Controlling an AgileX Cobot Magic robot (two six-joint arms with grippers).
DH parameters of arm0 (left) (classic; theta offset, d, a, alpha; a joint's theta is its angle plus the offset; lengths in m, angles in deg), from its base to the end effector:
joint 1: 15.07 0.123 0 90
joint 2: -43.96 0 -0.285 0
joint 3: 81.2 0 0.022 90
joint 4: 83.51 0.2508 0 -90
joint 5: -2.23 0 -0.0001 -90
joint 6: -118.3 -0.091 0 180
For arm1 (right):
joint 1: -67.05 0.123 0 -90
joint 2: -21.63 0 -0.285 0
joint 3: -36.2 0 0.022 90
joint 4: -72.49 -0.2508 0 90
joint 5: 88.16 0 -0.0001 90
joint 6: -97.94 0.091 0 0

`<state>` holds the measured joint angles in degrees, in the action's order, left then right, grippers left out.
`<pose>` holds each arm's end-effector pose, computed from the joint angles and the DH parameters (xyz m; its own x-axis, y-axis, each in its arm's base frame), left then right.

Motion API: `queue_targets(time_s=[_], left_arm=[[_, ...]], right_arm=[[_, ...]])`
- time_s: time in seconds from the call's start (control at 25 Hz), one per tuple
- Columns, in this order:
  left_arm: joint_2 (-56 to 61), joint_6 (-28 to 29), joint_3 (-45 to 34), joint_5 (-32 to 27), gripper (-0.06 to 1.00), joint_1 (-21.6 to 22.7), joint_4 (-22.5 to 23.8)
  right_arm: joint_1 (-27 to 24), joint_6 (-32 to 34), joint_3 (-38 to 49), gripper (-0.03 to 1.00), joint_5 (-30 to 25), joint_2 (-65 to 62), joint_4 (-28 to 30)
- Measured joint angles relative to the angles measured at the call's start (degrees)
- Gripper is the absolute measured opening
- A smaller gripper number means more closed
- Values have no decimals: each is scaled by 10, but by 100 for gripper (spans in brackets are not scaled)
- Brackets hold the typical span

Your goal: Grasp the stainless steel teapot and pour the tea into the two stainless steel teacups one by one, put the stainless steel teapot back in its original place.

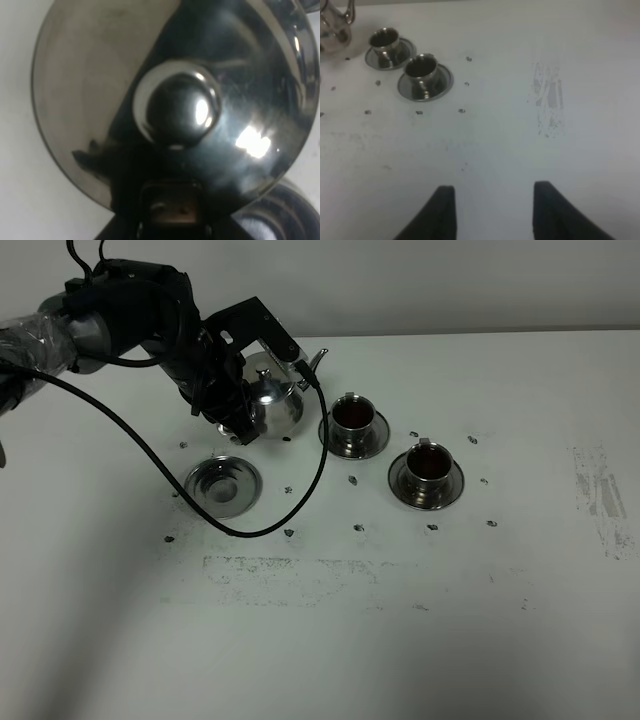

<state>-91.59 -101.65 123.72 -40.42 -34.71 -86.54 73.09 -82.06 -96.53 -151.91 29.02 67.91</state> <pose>0.4574 -0.1667 0.1736 -0.4504 0.8099 -0.3757 0.7922 0.5566 0.2502 -0.0116 0.0053 0.2795 -0.4777 -0.0150 -0.8784 -0.1508 0.9864 0.0651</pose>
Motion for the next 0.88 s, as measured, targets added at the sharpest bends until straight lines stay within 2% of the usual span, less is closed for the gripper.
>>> queue_targets(time_s=[0.6,0.76,0.88], left_arm=[[-19,2,-4,15,18,-1,-9],[38,2,-58,34,18,-2,8],[107,2,-132,52,18,-3,10]], right_arm=[[0,0,0,35,0,0,0],[0,0,0,35,0,0,0],[0,0,0,35,0,0,0]])
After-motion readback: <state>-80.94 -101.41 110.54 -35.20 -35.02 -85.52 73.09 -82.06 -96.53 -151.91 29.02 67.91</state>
